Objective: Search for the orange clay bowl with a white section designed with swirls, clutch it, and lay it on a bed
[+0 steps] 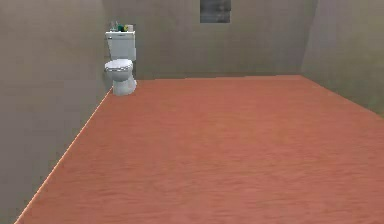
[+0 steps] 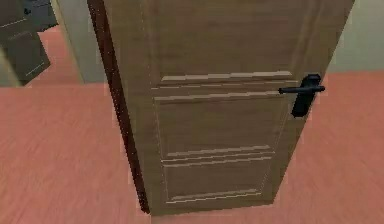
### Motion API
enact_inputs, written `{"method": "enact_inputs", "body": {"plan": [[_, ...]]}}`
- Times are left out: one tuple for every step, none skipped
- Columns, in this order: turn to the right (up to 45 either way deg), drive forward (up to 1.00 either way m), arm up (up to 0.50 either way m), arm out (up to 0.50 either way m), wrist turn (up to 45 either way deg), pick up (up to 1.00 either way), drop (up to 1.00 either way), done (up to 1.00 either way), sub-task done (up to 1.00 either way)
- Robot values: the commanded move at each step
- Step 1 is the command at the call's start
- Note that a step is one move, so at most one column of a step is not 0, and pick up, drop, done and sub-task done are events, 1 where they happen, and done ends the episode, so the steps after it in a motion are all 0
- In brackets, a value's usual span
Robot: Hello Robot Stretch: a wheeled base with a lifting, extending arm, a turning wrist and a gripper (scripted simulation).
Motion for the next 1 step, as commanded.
{"method": "enact_inputs", "body": {"plan": [[0.0,0.5,0.0,0.0,0.0,0.0,0.0,0.0,0.0]]}}
